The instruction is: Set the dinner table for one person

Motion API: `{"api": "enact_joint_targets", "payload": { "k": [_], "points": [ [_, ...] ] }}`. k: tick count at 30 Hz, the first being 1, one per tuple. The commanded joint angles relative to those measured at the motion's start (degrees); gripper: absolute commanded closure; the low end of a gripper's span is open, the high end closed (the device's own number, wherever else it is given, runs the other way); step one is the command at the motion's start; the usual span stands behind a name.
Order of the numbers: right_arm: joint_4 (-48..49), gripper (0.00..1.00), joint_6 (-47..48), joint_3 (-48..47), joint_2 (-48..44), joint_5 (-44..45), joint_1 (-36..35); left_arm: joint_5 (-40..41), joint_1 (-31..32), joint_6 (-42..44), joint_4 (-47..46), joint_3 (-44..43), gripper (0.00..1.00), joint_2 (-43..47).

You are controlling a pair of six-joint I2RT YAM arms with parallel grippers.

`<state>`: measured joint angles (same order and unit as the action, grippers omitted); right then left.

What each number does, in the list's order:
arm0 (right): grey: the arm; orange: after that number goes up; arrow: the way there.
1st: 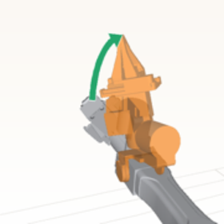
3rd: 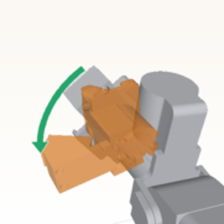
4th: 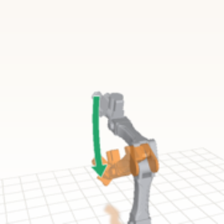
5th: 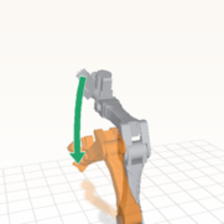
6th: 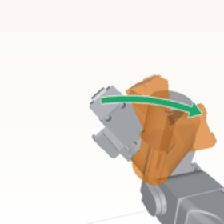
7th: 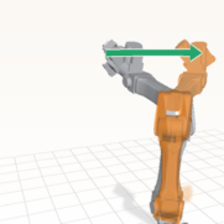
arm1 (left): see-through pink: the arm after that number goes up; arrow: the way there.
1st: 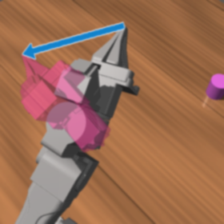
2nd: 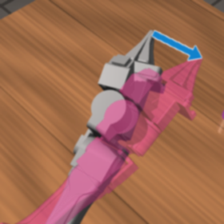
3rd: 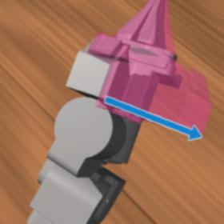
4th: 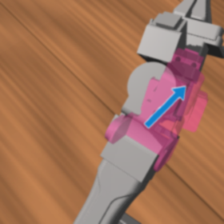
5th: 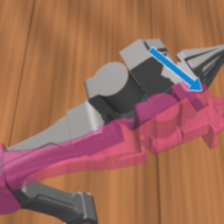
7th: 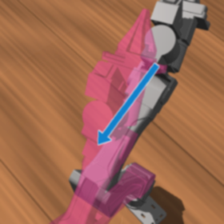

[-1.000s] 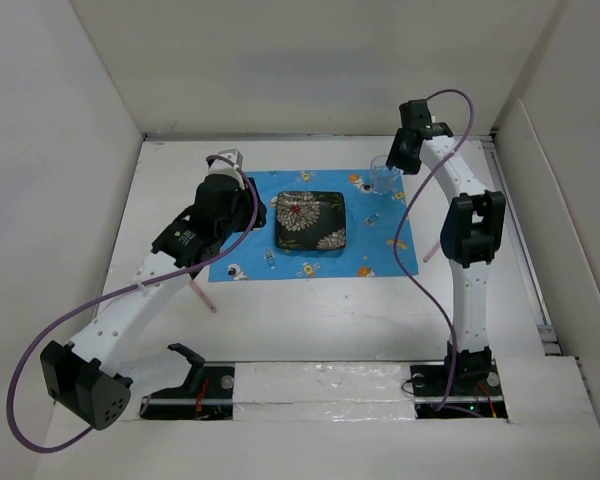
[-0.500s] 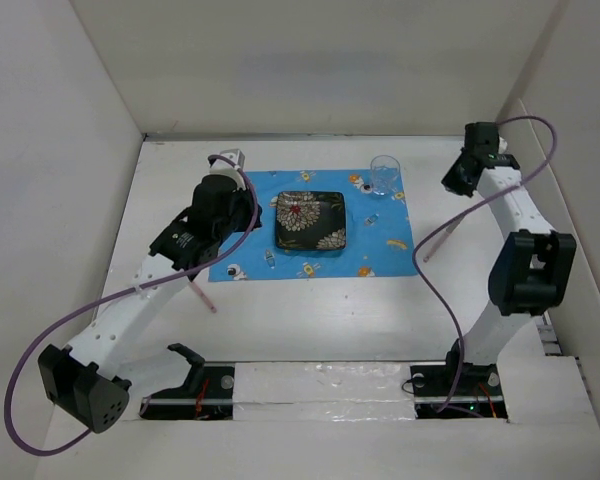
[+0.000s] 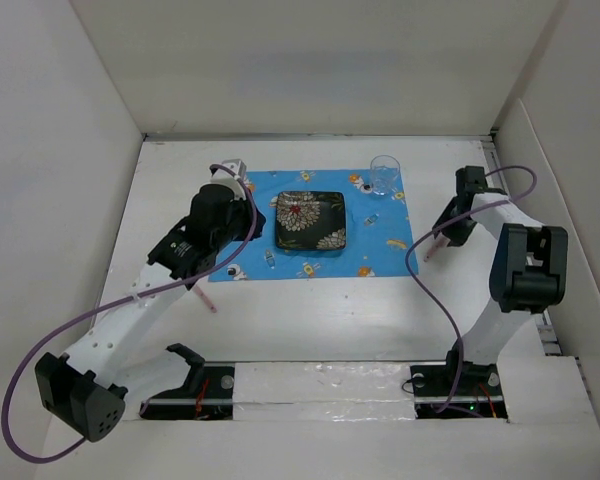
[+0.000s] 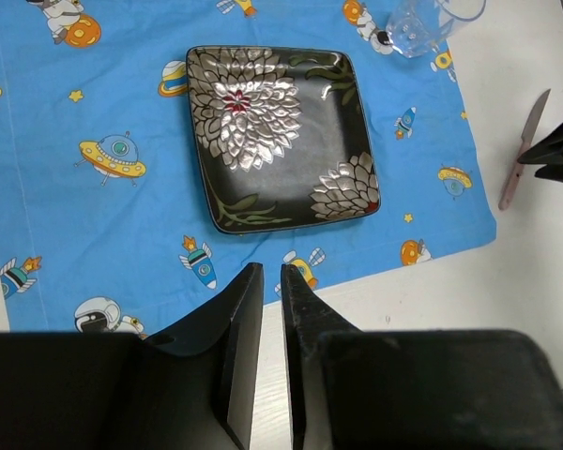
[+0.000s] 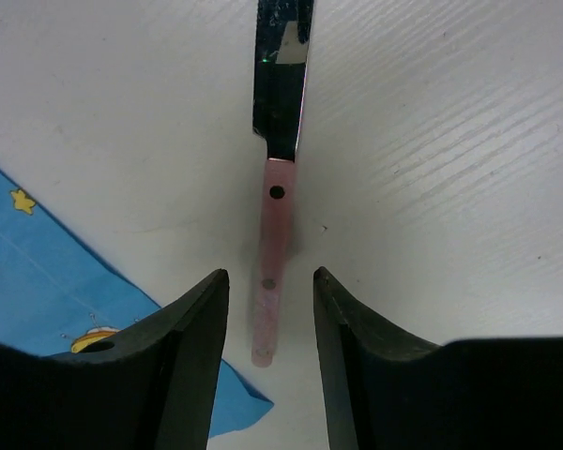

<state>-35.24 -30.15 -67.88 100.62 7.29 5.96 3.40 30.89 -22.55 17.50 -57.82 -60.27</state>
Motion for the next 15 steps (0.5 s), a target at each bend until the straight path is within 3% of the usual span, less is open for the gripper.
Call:
{"api": "enact_joint_targets", "payload": {
  "k": [1, 7, 11, 12, 15],
  "points": [
    [1.68, 0.54, 1.67, -1.2, 2.29, -0.79, 0.37, -1.03, -0.05, 0.57, -1.85, 0.52, 0.88, 2.61],
    [0.18, 0.59, 2.29, -4.02, 7.05, 0.18, 0.37, -0.76, -0.05, 0.31, -1.15, 0.69, 0.88, 4.11],
    [-0.88, 0.87, 2.03, -6.04, 8.1, 1.14, 0.37, -0.33, -0.05, 0.22, -0.53, 0.34, 0.88, 4.72],
    [-0.88, 1.0, 1.59, -6.13, 7.67, 2.63, 0.37, -0.15, -0.05, 0.22, -0.19, 0.34, 0.87, 4.81],
    [0.17, 1.0, 0.62, -5.86, 2.06, 5.27, 0.37, 0.29, -0.05, -0.13, 0.08, 0.26, 0.87, 5.42]
  ]
}}
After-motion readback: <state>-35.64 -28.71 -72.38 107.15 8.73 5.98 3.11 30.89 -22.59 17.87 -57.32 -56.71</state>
